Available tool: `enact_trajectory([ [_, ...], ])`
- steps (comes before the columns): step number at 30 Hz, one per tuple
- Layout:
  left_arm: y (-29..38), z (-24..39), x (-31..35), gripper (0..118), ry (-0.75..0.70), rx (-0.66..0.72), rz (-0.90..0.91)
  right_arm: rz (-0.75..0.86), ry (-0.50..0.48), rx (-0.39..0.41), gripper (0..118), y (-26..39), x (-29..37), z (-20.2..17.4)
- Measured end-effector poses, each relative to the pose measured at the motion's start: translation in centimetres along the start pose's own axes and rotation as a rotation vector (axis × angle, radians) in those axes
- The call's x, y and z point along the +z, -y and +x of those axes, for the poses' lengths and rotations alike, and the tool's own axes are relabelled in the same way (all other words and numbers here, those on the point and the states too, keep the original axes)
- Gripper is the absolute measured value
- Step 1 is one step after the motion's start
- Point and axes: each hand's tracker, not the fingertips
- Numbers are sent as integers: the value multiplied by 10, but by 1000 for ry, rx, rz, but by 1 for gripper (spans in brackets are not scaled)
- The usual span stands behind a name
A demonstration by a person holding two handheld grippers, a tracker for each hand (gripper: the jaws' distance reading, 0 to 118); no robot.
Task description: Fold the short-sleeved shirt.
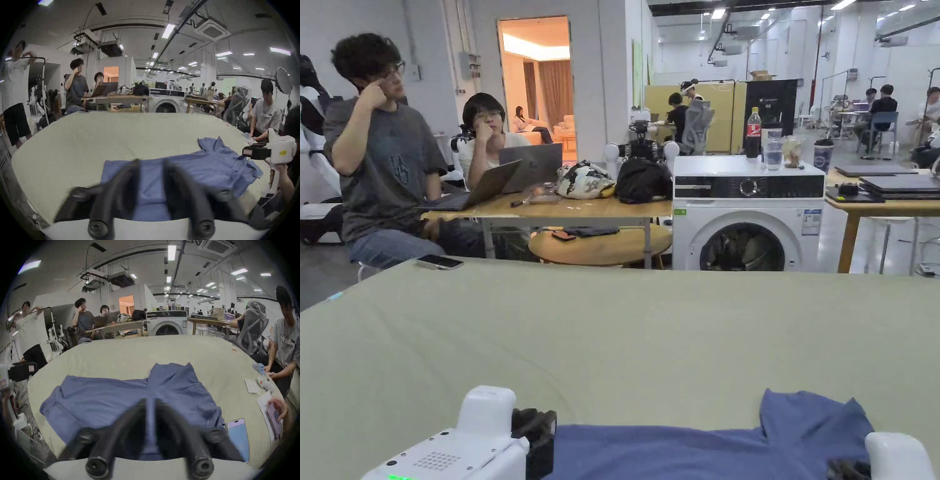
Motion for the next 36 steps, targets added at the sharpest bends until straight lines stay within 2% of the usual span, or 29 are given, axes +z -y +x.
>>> enact_trajectory([
  [3,0,-1,6,0,1,-3,14,0,-49,-14,0,1,2,-2],
  [7,-7,-29,3,0,-47,4,-24,-1,-28,8,0,1,0,0],
  [10,-20,-56,-10,0,-62,74,-115,1,-54,-20,0,1,1,8],
  [12,-27,-74,-29,0,-64,81,-115,-1,-66,-39,0,1,0,11],
  [14,-34,-88,-63,0,-69,102,-253,-4,-77,-53,0,1,-1,17],
  [15,-37,-95,-82,16,-56,98,-292,-11,-84,-62,0,1,-1,20],
  [17,-37,-104,-119,61,-63,117,-390,-24,-97,-81,0,3,0,26],
  [19,-34,-114,-153,64,-31,177,-447,-34,-90,-89,0,7,2,33],
  [22,-19,-124,-195,64,-64,233,-536,-56,-52,-87,0,13,6,47],
  [24,-8,-126,-216,63,-132,186,-610,-76,-20,-84,0,15,8,59],
  [25,-3,-127,-223,58,-151,166,-629,-83,-1,-79,0,16,8,63],
  [26,3,-131,-228,46,-158,181,-652,-90,19,-73,0,15,9,68],
  [27,6,-132,-230,41,-155,214,-653,-94,30,-70,0,14,9,74],
  [28,6,-130,-228,26,-154,218,-622,-100,37,-73,0,12,8,79],
  [29,3,-128,-229,0,-152,206,-622,-103,40,-76,0,10,6,82],
  [31,3,-127,-228,0,-114,205,-652,-112,36,-90,0,0,-4,92],
  [33,5,-118,-234,0,-153,141,-660,-123,28,-99,0,-18,-16,96],
  [35,6,-120,-234,0,-158,146,-667,-158,10,-92,0,-39,-39,105],
  [36,5,-119,-233,0,-160,140,-669,-157,18,-86,4,-49,-53,111],
])
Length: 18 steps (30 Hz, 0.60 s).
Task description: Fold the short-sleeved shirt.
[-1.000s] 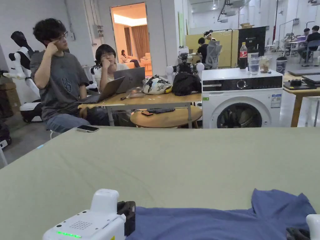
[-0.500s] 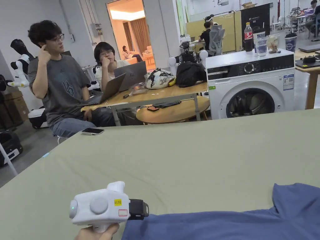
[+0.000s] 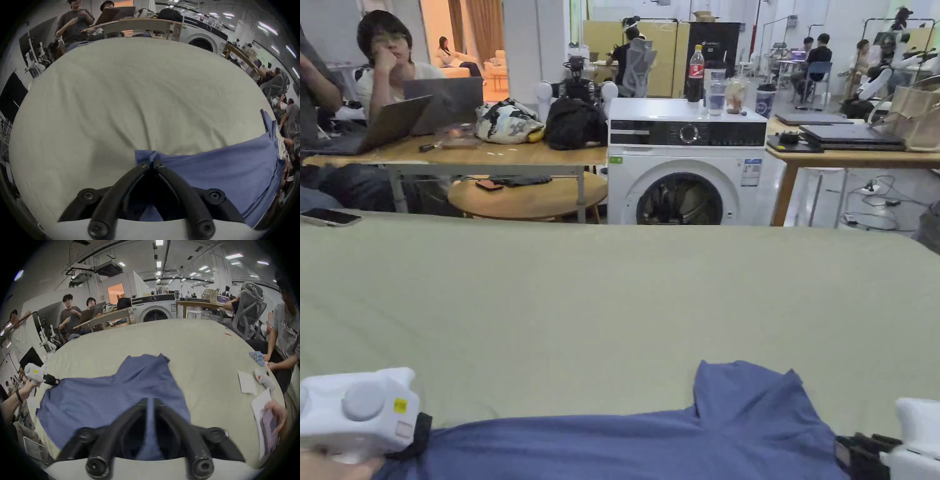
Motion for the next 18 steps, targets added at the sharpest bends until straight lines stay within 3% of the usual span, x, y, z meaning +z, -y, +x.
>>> enact_trajectory([
  [1,0,2,0,0,-8,-16,-2,-30,26,23,22,-14,-16,5],
  [2,6,8,7,0,-15,-26,-3,-92,28,33,59,-27,-33,9],
  [3,7,11,7,0,-26,-37,-4,-168,10,38,74,-40,-53,14],
  [8,5,12,9,0,-39,-47,-9,-418,56,-24,68,-54,-138,37],
  [10,4,10,8,0,-34,-42,-8,-472,83,-29,43,-45,-154,40],
  [11,6,10,9,0,-30,-39,-7,-434,96,-10,39,-41,-151,38],
  [12,7,11,9,0,-31,-37,-3,-412,86,-8,25,-41,-143,35],
  [13,9,12,10,0,-34,-39,1,-395,72,-14,0,-40,-138,34],
  [14,8,12,8,0,-39,-46,7,-395,9,-26,0,-39,-135,31],
  [16,9,14,16,0,-42,-46,16,-358,57,-2,0,-37,-126,23],
  [18,17,4,39,0,44,4,152,-274,51,20,0,-39,-100,17],
])
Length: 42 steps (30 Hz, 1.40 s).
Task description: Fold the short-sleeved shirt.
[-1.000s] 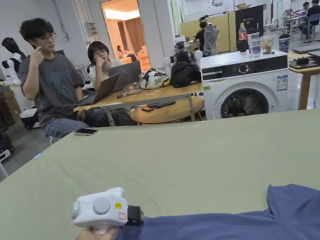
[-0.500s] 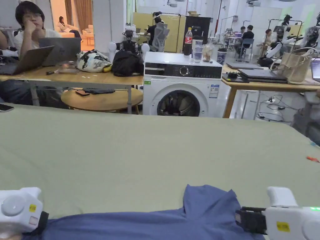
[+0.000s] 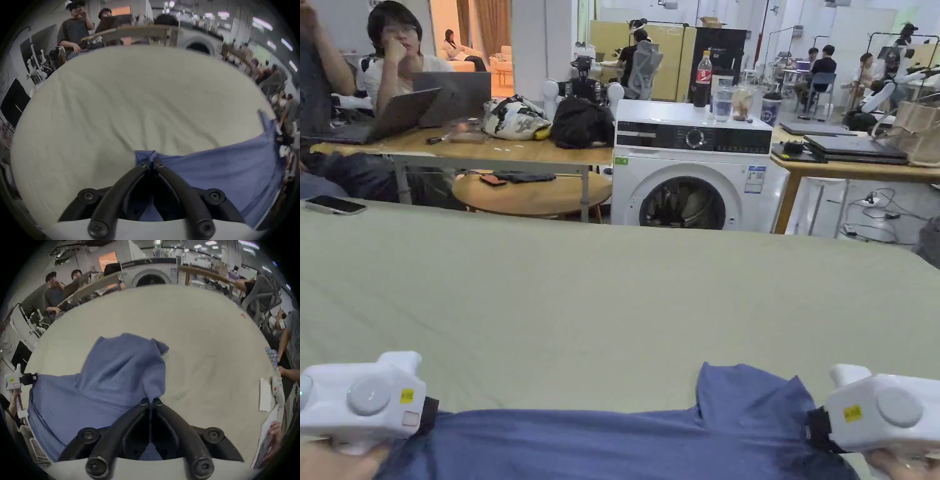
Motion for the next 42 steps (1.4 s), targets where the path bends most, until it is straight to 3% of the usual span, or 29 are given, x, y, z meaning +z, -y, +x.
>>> enact_trajectory([
  [3,23,-11,62,0,137,1,110,92,-87,-32,0,18,53,6],
  [7,76,-27,128,0,149,-69,144,173,-37,52,0,73,119,1],
  [10,114,-43,153,0,190,-54,142,188,-67,8,0,121,154,4],
  [13,145,-49,159,0,185,-64,123,172,-72,-18,0,167,169,-1],
  [16,170,-48,153,0,181,-77,89,115,-39,29,0,206,164,-11],
  [20,185,-47,143,0,161,-97,92,93,-43,4,2,232,150,-12],
  [21,186,-48,143,6,151,-100,101,104,-36,2,11,235,149,-13],
  [22,185,-47,145,22,124,-102,124,119,-25,0,31,235,151,-11],
  [23,184,-46,149,51,95,-103,152,143,-14,-2,56,234,155,-9],
  [24,184,-44,156,65,86,-110,189,165,-16,-2,60,232,162,-10],
  [31,135,23,194,66,51,-166,474,414,10,104,59,179,187,-60],
  [36,110,78,181,66,48,-169,500,455,-18,113,59,146,163,-116],
  [39,107,95,168,65,105,-145,460,452,-24,102,53,139,143,-138],
  [40,109,100,166,64,126,-150,450,445,-26,102,50,139,138,-142],
  [42,115,105,162,28,154,-169,439,438,-43,88,11,142,129,-147],
])
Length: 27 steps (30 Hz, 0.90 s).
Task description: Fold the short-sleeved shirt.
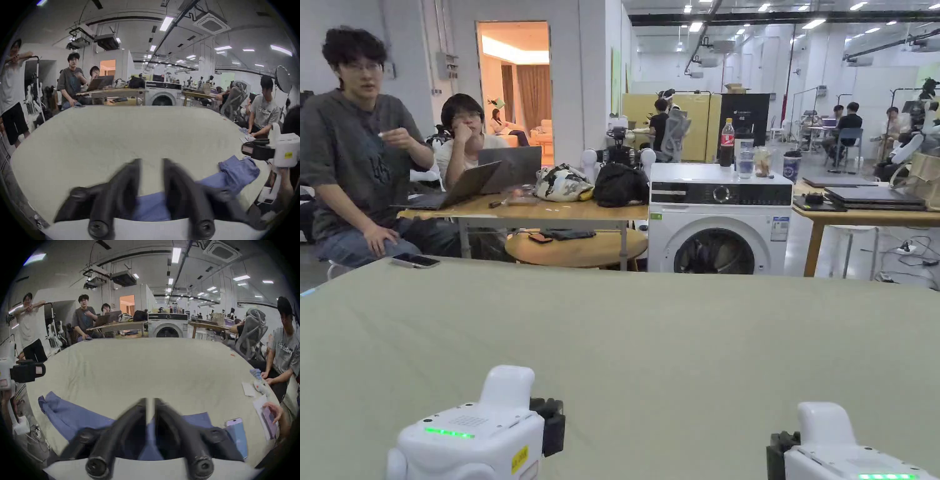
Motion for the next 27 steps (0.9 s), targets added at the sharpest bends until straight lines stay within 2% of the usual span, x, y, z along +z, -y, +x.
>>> enact_trajectory([
  [1,2,1,-1,4,21,-9,-7,-4,-11,-3,0,2,1,-1],
  [2,5,2,4,0,28,-8,2,-18,-36,-4,0,4,0,-1],
  [4,6,-5,8,0,62,19,-22,-23,-32,15,0,7,-1,-3],
  [5,6,-13,11,0,86,76,-23,-21,-20,32,0,9,1,-3],
  [8,10,-57,27,0,191,288,0,-22,-53,6,0,9,8,4],
  [10,19,-98,42,0,211,422,47,-10,-73,1,0,11,15,7],
  [11,26,-118,48,17,219,484,56,-8,-74,7,0,12,17,9],
  [13,46,-156,57,70,251,637,6,-13,-79,19,0,13,21,10],
  [14,56,-170,59,89,219,654,-15,-16,-82,20,0,15,21,12],
  [18,100,-200,51,89,180,722,-134,-41,-119,-14,0,19,20,15],
  [23,141,-195,6,89,282,996,-167,-55,-126,-26,0,22,18,16],
  [26,138,-184,-9,87,303,1000,-78,-61,-120,-25,0,24,21,17],
  [27,135,-181,-14,85,294,1018,-102,-63,-113,-22,0,24,21,18],
])
